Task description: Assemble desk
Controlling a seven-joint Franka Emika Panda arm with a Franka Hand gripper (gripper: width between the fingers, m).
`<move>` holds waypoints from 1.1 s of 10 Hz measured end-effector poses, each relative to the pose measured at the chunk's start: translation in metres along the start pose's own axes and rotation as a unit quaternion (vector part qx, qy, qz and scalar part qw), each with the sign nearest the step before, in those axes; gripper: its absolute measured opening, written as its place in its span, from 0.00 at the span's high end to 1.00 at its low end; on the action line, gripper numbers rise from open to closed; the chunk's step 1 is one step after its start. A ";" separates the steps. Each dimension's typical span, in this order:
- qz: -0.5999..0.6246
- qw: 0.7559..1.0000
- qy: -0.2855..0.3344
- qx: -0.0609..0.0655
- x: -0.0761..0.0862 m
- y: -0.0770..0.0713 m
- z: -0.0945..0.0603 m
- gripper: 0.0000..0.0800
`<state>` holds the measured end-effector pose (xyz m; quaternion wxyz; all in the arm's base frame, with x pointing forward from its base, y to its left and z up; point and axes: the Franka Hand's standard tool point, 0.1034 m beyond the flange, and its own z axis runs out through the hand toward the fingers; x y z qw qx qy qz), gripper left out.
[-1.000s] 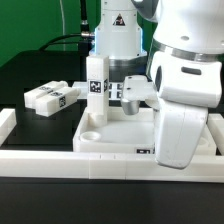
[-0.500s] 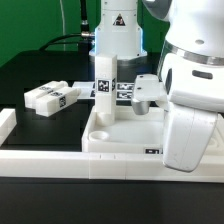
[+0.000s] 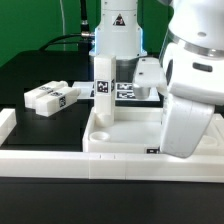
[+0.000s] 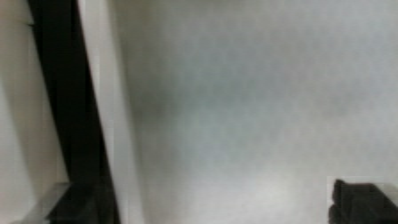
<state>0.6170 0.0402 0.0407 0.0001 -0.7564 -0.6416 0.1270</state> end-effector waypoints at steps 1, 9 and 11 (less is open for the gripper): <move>0.002 1.000 0.001 -0.001 -0.011 0.001 -0.020 0.20; 0.031 1.000 -0.006 0.000 -0.045 -0.004 -0.047 0.19; 0.138 0.989 -0.023 0.040 -0.058 -0.013 -0.048 0.19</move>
Offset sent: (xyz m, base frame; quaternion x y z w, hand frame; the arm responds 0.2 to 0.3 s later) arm -0.0260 -0.0494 0.0588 -0.0044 -0.0493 -0.0119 0.9987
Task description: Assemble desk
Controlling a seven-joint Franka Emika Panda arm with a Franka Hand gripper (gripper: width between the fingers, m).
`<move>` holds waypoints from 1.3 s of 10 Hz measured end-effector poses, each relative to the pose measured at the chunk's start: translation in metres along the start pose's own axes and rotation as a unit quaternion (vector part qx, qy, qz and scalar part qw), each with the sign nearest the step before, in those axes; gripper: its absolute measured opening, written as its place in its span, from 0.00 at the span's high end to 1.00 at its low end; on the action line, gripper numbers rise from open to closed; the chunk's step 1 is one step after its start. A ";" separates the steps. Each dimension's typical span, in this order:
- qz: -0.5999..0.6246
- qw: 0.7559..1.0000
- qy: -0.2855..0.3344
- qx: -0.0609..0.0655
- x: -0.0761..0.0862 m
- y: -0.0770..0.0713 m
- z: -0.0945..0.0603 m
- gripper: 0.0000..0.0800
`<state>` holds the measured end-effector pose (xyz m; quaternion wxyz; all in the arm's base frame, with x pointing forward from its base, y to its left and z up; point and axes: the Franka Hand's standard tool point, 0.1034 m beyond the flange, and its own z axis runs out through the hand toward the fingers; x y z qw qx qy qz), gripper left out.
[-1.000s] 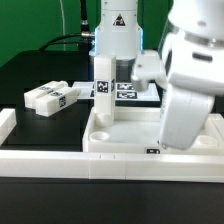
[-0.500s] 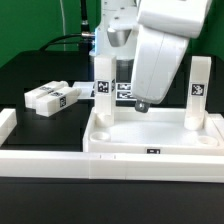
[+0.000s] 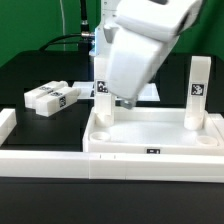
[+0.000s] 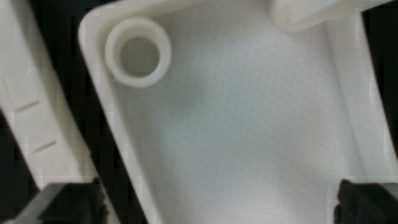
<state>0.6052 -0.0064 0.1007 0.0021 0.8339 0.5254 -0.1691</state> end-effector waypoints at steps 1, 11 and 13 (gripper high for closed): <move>0.032 0.999 -0.008 0.010 -0.005 0.006 -0.002 0.19; 0.250 0.965 0.031 0.068 -0.083 0.024 0.005 0.19; 0.253 0.965 0.031 0.068 -0.079 0.023 0.005 0.19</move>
Offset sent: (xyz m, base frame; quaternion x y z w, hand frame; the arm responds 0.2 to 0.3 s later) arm 0.0000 0.0000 0.0000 0.0000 0.0000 0.1938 0.9810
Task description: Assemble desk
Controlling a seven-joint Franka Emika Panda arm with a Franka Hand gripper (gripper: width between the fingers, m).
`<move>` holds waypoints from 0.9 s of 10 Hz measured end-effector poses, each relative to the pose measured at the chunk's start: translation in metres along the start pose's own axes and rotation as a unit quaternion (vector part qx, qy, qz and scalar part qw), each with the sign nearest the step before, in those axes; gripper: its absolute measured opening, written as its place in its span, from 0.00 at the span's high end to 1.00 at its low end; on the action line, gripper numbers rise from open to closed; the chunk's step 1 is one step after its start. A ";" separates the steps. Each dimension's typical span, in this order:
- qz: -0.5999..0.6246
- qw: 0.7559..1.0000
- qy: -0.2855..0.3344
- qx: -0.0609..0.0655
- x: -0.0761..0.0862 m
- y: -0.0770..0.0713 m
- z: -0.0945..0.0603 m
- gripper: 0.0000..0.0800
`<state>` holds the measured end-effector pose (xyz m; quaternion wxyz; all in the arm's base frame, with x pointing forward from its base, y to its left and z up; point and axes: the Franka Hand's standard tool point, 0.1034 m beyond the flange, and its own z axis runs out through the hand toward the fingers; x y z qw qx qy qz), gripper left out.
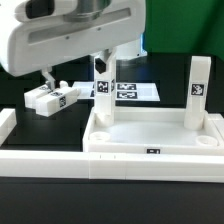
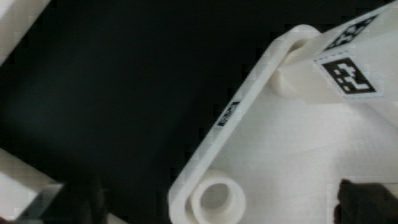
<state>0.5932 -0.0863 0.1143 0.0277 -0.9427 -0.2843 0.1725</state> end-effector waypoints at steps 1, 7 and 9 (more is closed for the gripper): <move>0.001 1.000 0.000 0.000 -0.001 0.001 0.000 0.19; 0.068 0.996 -0.011 0.050 -0.069 0.036 0.013 0.19; 0.082 0.996 -0.007 0.046 -0.072 0.037 0.017 0.19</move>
Offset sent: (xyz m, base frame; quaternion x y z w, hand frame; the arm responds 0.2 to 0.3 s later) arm -0.0273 -0.0423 0.0153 0.1127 -0.0557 0.1943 0.9729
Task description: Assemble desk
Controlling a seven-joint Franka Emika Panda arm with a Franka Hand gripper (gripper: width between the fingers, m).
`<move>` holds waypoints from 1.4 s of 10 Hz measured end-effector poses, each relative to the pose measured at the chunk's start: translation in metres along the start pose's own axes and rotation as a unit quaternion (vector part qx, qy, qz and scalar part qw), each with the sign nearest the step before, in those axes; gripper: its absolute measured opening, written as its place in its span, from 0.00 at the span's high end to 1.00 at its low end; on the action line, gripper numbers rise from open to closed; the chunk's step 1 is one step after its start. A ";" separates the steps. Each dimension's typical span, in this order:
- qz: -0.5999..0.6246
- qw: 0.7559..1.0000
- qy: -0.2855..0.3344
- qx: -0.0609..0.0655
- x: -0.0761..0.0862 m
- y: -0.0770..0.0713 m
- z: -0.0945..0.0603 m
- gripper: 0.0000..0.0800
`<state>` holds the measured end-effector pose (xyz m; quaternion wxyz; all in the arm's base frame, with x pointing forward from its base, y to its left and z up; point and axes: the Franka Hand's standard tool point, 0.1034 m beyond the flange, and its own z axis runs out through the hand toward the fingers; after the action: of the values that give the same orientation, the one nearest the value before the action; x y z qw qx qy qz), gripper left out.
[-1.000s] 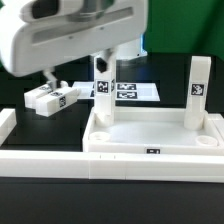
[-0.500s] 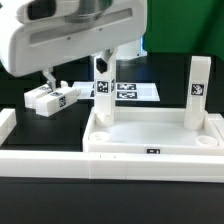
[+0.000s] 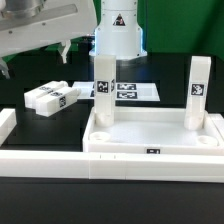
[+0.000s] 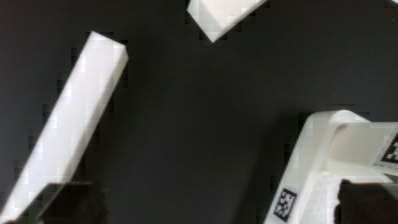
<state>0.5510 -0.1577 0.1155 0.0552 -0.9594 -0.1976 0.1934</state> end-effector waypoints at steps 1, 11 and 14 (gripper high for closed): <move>-0.003 1.000 0.000 0.000 0.000 0.000 0.000 0.19; 0.322 0.946 0.012 0.043 -0.027 0.020 0.023 0.19; 0.349 0.935 0.014 0.061 -0.034 0.026 0.029 0.19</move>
Offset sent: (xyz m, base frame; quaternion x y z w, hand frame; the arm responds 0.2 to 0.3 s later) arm 0.0000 0.0000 0.0000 0.0000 0.0000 0.1938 0.9810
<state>0.5204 -0.1947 0.0961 0.0455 -0.9653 0.1631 0.1988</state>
